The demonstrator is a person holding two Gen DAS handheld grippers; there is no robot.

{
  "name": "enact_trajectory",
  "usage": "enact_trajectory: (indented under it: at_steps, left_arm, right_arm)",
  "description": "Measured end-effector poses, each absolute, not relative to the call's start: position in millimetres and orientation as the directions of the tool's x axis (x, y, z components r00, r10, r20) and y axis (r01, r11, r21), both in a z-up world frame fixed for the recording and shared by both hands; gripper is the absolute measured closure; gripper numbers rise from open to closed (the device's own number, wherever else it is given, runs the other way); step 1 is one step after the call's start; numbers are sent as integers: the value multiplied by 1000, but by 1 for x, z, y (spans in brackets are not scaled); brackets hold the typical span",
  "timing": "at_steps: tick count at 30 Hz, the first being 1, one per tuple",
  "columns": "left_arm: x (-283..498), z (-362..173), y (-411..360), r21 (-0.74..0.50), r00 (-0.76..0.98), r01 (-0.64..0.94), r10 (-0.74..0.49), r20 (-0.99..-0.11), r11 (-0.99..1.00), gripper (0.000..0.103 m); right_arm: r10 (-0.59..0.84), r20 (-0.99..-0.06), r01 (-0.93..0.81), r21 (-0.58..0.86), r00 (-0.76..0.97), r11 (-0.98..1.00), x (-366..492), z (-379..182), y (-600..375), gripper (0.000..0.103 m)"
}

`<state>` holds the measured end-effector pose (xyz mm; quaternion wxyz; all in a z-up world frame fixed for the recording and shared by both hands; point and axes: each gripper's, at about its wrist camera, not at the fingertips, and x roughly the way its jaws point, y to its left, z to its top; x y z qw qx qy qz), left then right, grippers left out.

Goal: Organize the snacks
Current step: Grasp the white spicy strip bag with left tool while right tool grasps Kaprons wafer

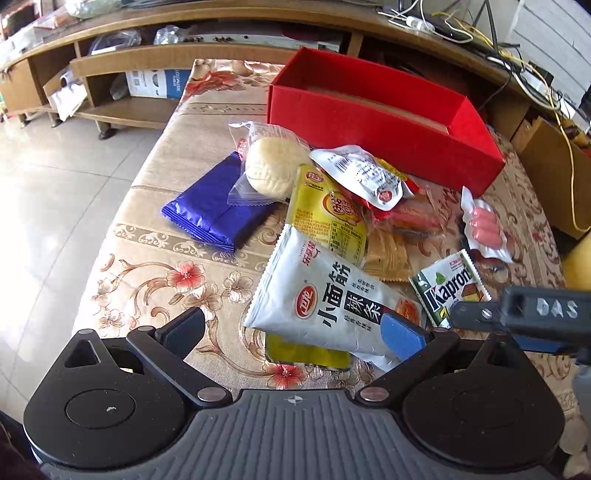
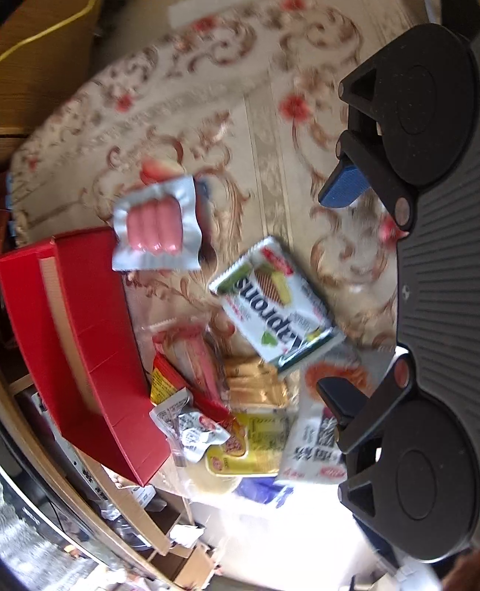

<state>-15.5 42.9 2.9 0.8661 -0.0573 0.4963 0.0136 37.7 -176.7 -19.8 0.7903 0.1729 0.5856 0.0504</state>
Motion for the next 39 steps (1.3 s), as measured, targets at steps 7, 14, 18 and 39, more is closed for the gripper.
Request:
enact_trajectory:
  at_steps: [7, 14, 18, 39]
  left_arm:
    - [-16, 6, 52, -150, 510, -82, -88, -855, 985, 1]
    - [-15, 7, 61, -212, 508, -96, -135, -851, 973, 0]
    - [-16, 7, 61, -220, 510, -90, -145, -848, 971, 0]
    - [-21, -13, 19, -269, 410, -89, -210, -887, 959, 2]
  right_arm:
    - [302, -915, 252, 368, 266, 895, 66, -39, -160, 9]
    - [144, -941, 142, 194, 305, 971, 84, -37, -128, 22]
    - [87, -943, -5, 90, 321, 996, 78, -35, -123, 46]
    - [185, -932, -225, 117, 313, 967, 41, -32, -192, 49]
